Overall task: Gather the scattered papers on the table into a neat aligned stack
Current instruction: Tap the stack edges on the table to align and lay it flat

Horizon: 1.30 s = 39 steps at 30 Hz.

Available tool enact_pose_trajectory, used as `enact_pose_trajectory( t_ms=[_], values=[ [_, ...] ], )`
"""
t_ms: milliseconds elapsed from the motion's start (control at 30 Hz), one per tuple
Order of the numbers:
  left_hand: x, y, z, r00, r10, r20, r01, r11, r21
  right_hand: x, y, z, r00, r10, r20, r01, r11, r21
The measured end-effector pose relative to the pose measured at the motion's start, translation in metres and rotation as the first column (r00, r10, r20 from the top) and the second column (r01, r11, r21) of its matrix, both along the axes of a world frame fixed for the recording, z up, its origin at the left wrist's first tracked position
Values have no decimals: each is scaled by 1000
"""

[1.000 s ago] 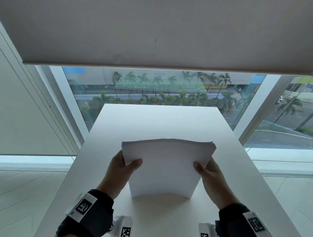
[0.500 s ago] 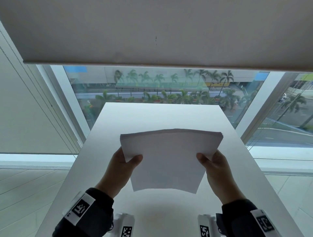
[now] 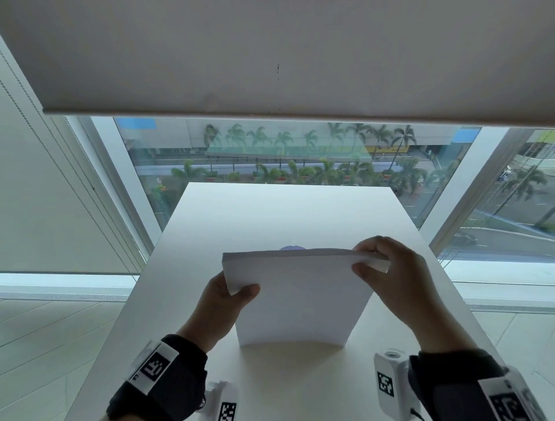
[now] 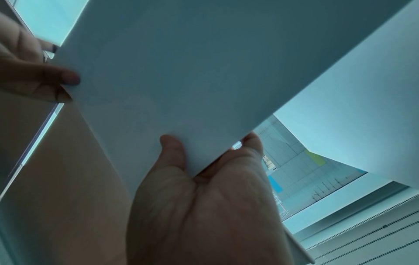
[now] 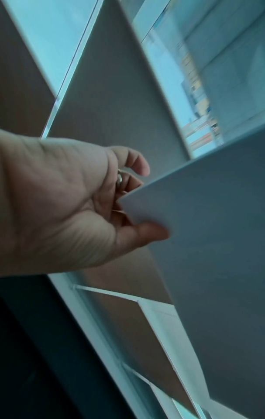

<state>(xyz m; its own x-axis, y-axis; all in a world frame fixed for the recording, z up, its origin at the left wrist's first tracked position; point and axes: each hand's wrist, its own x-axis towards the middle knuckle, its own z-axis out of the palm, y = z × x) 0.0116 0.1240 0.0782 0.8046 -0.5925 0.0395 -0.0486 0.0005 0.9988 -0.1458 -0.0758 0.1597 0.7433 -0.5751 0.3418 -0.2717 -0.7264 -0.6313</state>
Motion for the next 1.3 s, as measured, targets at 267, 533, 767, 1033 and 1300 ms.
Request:
enact_pose_trajectory(
  t_ms=[267,533,767,1033,1300],
  values=[
    [-1,1,1,1000,-16,-21,16,1000,-11,44,60,23,864,124,-487,-371,811,-453],
    [4,15,-9,999,-32,11,31,997,69,59,71,20,898,191,-395,-367,822,-436],
    [12,41,-22,948,305,-88,-303,952,27,29,28,30,997,58,-41,-62,992,-108],
    [29,32,-10,959,34,-282,-132,933,-336,6,0,-40,964,-165,208,44,873,486],
    [12,23,-11,988,79,-135,-100,982,-160,-1,-1,-92,889,-305,342,-16,725,689]
  ],
)
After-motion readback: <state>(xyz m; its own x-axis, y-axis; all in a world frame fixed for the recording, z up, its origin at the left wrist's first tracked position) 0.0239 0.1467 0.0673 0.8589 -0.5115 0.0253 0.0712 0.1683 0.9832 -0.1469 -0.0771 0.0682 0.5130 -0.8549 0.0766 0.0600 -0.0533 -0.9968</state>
